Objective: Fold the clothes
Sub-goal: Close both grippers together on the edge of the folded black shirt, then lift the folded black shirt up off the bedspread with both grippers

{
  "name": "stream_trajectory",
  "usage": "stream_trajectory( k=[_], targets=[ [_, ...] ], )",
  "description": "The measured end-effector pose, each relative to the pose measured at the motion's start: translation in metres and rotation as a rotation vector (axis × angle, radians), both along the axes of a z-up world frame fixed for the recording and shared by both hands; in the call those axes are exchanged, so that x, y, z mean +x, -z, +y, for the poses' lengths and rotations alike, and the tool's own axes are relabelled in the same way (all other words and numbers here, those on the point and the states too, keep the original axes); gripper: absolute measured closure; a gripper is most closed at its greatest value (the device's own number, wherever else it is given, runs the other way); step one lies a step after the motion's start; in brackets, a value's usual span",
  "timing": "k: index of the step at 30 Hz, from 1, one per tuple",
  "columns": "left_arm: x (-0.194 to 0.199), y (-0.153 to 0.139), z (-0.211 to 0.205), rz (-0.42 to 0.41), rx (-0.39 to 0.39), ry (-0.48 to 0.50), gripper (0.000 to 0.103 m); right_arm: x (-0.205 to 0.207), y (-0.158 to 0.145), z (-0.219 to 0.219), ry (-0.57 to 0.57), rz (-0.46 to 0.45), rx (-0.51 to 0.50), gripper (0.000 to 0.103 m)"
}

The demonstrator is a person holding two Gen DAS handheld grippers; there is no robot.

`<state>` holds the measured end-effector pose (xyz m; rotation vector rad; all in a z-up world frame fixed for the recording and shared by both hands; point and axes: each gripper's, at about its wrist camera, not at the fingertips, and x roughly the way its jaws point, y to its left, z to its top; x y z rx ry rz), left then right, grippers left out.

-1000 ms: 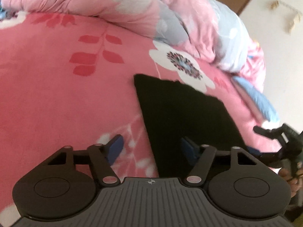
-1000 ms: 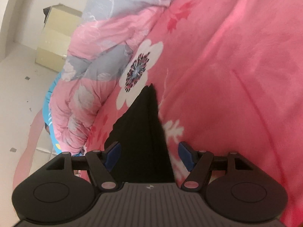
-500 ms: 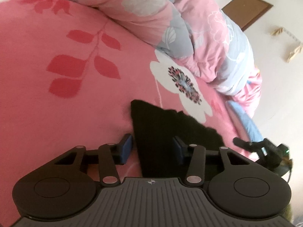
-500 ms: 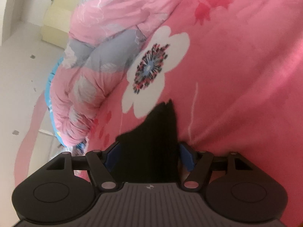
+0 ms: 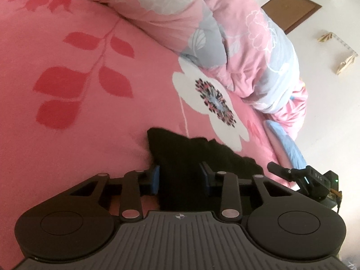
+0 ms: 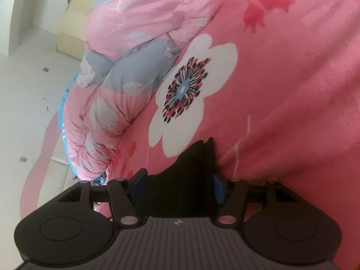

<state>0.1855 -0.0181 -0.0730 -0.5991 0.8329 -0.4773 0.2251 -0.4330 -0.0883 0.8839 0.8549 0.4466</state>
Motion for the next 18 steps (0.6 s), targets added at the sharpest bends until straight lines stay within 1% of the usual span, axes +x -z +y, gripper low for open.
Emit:
stream_trajectory(
  k=[3, 6, 9, 10, 11, 12, 13, 14, 15, 16, 18],
  targets=[
    [-0.011, -0.003, 0.002, -0.002, 0.022, 0.021, 0.073, -0.006, -0.001, -0.002, -0.035, 0.008, -0.002, 0.050],
    [-0.014, -0.002, 0.000, -0.016, 0.034, 0.017, 0.073, -0.012, -0.001, -0.004, -0.070, 0.005, -0.006, 0.054],
    [-0.002, 0.000, -0.006, -0.002, 0.003, -0.015, 0.073, -0.004, 0.002, -0.002, -0.072, 0.014, -0.002, 0.060],
    [0.002, 0.001, -0.009, -0.006, 0.005, -0.020, 0.074, 0.000, 0.003, -0.001, -0.073, 0.015, 0.001, 0.065],
    [0.005, 0.000, -0.012, -0.013, 0.014, -0.024, 0.075, 0.004, 0.004, 0.002, -0.075, 0.016, -0.002, 0.068],
    [0.006, -0.001, -0.016, -0.020, 0.032, -0.029, 0.079, 0.007, 0.005, 0.004, -0.078, 0.016, -0.011, 0.076],
    [0.008, -0.002, -0.019, -0.027, 0.049, -0.034, 0.087, 0.010, 0.006, 0.007, -0.079, 0.016, -0.021, 0.084],
    [0.009, -0.003, -0.022, -0.034, 0.064, -0.039, 0.090, 0.013, 0.007, 0.009, -0.081, 0.017, -0.031, 0.087],
    [0.008, -0.005, -0.023, -0.039, 0.073, -0.044, 0.094, 0.013, 0.006, 0.010, -0.079, 0.010, -0.042, 0.090],
    [0.007, -0.008, -0.024, -0.045, 0.082, -0.049, 0.097, 0.011, 0.003, 0.012, -0.075, 0.000, -0.055, 0.091],
    [0.002, -0.016, -0.026, -0.071, 0.101, -0.058, 0.098, 0.006, -0.004, 0.016, -0.069, -0.030, -0.093, 0.092]
  ],
)
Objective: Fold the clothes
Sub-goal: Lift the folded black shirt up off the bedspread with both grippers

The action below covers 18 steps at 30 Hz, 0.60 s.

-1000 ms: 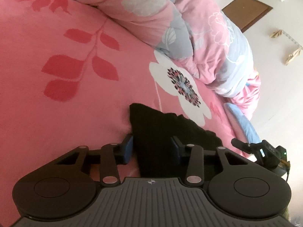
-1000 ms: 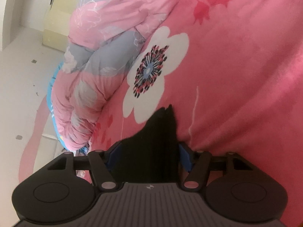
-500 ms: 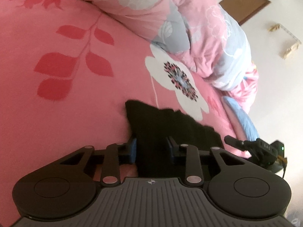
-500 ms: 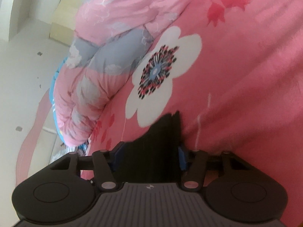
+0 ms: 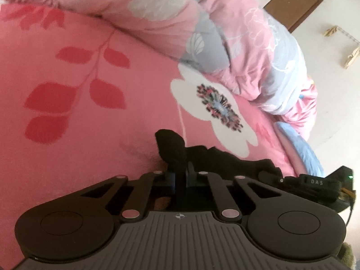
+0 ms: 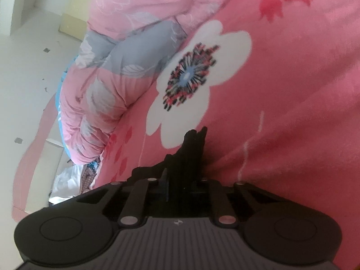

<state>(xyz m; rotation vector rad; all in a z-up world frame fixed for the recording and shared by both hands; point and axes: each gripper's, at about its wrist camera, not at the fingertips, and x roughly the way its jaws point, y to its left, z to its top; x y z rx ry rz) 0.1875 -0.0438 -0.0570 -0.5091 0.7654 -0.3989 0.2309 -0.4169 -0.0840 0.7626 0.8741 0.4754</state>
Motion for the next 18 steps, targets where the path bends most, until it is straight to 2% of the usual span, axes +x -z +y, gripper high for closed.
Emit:
stream_trajectory(
  k=[9, 12, 18],
  targets=[
    [-0.052, -0.068, -0.008, -0.204, 0.057, -0.017, 0.099, -0.051, -0.079, 0.036, 0.013, -0.262, -0.271, 0.093],
    [-0.074, -0.090, -0.013, -0.259, 0.058, -0.001, 0.099, -0.076, -0.105, 0.045, 0.027, -0.341, -0.332, 0.093],
    [-0.121, -0.130, -0.024, -0.376, 0.054, 0.019, 0.099, -0.130, -0.143, 0.047, 0.069, -0.460, -0.392, 0.093]
  ],
)
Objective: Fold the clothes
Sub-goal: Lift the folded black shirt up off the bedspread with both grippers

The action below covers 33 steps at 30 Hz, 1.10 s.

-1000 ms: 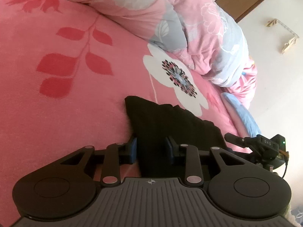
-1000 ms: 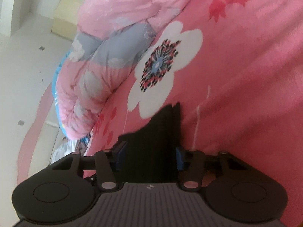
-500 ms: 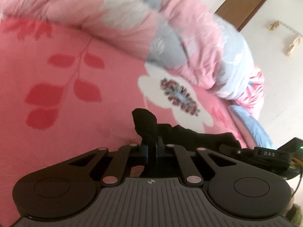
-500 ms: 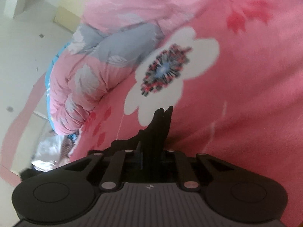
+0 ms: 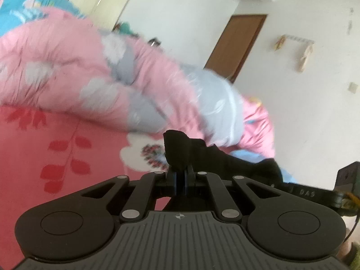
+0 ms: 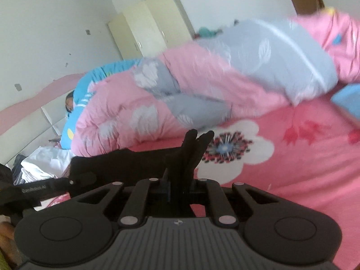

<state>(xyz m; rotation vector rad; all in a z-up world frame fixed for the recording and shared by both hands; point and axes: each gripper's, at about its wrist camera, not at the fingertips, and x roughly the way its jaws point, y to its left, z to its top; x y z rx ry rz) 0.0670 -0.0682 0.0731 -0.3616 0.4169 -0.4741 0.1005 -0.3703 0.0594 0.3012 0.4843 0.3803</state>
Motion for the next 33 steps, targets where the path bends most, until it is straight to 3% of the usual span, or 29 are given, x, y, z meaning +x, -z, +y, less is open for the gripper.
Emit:
stream_trajectory(
  k=[9, 17, 23, 33],
  targets=[
    [-0.046, -0.050, -0.031, -0.127, -0.001, 0.060, 0.099, -0.073, -0.049, -0.016, 0.069, -0.167, -0.047, 0.093],
    [-0.045, -0.079, -0.085, -0.190, 0.028, 0.161, 0.099, -0.116, -0.087, -0.055, 0.189, -0.307, -0.071, 0.093],
    [-0.037, -0.106, -0.146, -0.261, 0.048, 0.250, 0.099, -0.133, -0.113, -0.097, 0.304, -0.395, -0.123, 0.093],
    [-0.003, -0.140, -0.268, -0.381, 0.052, 0.398, 0.099, -0.124, -0.156, -0.182, 0.534, -0.460, -0.280, 0.093]
  ],
)
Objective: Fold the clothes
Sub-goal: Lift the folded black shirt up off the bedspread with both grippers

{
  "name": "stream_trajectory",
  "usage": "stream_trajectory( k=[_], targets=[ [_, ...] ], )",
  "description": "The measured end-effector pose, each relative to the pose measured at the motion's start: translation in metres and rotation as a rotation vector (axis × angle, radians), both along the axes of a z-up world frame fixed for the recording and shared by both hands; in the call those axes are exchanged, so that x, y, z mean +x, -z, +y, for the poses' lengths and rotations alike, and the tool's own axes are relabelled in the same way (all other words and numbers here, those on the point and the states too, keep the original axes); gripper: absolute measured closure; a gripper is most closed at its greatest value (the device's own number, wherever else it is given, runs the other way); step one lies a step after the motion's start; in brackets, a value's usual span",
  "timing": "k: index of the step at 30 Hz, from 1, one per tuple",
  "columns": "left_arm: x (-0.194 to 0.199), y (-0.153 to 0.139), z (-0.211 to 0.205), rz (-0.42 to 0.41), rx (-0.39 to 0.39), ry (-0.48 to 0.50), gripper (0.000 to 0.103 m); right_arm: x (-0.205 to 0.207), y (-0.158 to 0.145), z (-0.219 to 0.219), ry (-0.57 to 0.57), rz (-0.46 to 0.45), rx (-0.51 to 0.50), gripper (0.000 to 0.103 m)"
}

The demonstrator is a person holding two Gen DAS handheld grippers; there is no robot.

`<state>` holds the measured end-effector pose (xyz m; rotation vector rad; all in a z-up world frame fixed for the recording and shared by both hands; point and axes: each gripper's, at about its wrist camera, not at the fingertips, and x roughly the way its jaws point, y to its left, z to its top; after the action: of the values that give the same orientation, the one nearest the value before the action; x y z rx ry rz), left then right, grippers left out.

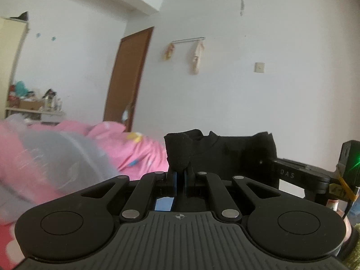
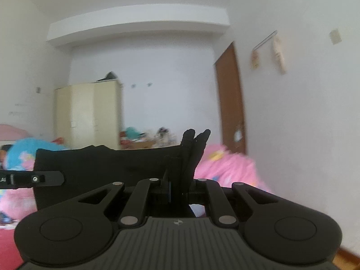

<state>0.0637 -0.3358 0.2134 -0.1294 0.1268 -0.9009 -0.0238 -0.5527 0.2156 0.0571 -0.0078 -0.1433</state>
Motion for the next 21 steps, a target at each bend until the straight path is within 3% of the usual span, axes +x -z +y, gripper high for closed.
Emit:
stream_trajectory(
  k=[10, 21],
  targets=[
    [0.055, 0.004, -0.104, -0.001, 0.004, 0.067, 0.099, 0.058, -0.020, -0.078, 0.195, -0.057, -0.083, 0.093],
    [0.099, 0.031, -0.148, 0.032, 0.009, 0.083, 0.099, 0.123, 0.008, -0.135, 0.269, -0.031, -0.107, 0.093]
  ],
)
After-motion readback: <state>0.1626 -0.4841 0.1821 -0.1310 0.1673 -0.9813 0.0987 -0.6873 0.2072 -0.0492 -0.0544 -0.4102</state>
